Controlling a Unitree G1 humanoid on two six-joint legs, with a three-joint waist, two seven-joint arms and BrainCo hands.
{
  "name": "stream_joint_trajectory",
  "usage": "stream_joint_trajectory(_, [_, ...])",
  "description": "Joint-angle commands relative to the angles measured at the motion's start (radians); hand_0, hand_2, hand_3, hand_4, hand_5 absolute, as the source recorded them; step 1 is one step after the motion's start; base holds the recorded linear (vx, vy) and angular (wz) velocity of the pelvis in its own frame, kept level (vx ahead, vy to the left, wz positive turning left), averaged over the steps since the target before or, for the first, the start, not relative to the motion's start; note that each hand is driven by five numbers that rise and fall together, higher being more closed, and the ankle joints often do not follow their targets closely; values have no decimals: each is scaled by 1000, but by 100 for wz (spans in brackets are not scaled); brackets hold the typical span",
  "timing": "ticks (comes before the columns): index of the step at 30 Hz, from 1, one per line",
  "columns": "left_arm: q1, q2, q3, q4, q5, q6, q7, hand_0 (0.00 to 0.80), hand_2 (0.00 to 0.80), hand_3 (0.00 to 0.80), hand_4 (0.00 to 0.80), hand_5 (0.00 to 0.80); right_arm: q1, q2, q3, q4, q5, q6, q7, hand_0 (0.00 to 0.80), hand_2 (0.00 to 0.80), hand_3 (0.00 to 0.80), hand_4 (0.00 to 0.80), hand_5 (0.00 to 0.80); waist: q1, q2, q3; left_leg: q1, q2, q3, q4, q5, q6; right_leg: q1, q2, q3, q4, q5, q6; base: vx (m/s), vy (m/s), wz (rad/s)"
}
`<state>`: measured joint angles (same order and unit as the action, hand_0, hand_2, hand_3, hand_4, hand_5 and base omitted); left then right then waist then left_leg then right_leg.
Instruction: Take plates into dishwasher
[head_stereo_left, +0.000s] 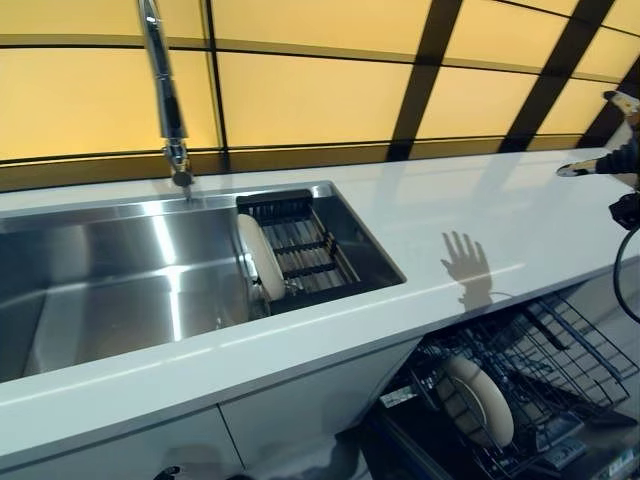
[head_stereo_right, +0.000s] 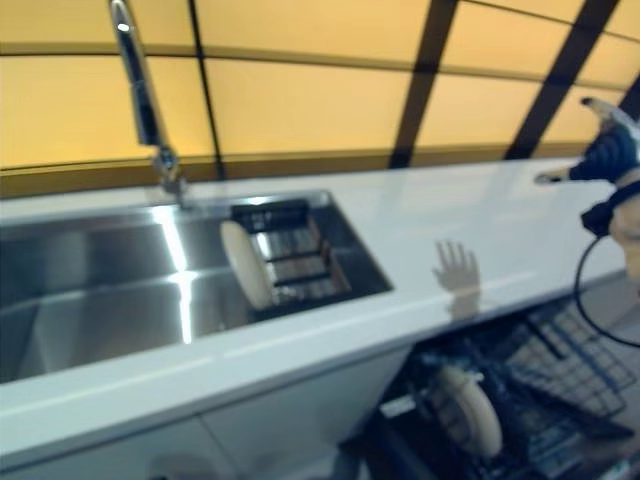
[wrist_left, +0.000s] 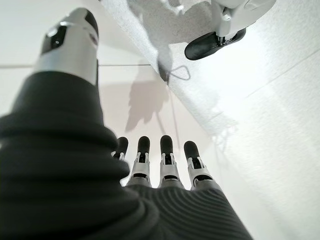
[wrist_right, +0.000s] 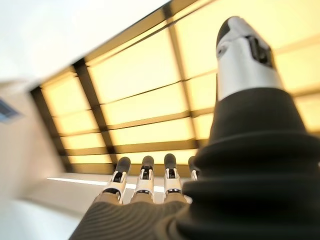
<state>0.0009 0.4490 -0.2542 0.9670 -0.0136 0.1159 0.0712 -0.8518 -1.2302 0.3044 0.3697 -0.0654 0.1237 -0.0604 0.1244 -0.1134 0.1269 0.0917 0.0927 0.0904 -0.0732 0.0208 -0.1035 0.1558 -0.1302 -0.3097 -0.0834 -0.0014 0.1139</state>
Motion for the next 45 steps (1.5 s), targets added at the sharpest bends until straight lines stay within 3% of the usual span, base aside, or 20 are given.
stream_joint_trajectory(1, [-17,44,-17,9,14,-11,2,0,0,0,0,0,-150,-35,122,-29,-128,-86,-13,0,0,0,0,0,35,-57,-34,-7,-71,6,2,-42,79,-43,16,5,50,38,49,41,-34,23])
stream_joint_trajectory(6, [1,59,-19,0,36,-20,-7,0,0,0,0,0,-239,-46,255,-76,-318,-167,-13,0,0,0,0,0,71,-81,-15,-18,-77,-22,3,-37,84,-44,13,-22,54,48,56,50,-37,28])
stream_joint_trajectory(11, [23,70,-23,-13,46,-33,-20,0,0,0,0,0,-258,-48,300,-108,-405,-178,-44,0,0,0,0,0,97,-100,8,-33,-79,-42,-1,-31,90,-54,16,-45,56,60,64,84,-44,25])
stream_joint_trajectory(14, [32,81,-25,-20,37,-38,-18,0,0,0,0,0,-257,-49,309,-114,-441,-171,-49,0,0,0,0,0,108,-112,25,-47,-79,-51,-4,-25,92,-66,21,-52,56,70,68,68,-46,26])
stream_joint_trajectory(19, [29,111,-29,-25,-10,-63,-8,0,0,0,0,0,-332,-44,375,-92,-465,-95,-49,0,0,0,0,0,126,-120,89,-106,-79,-67,-9,-4,94,-112,31,-55,54,82,64,-62,-37,24])
stream_joint_trajectory(27, [20,130,-50,-46,-45,-125,16,0,0,0,0,0,-460,-48,457,-59,-490,-27,-107,0,0,0,0,0,134,-114,160,-187,-87,-97,-12,19,97,-183,37,-57,60,91,59,-47,2,18])
stream_joint_trajectory(45, [24,135,-57,-47,-53,-143,-17,0,0,0,0,0,-546,-12,490,-149,-634,-68,-65,0,0,0,0,0,140,-107,173,-192,-84,-108,-14,22,88,-187,43,-68,64,78,54,16,9,2])
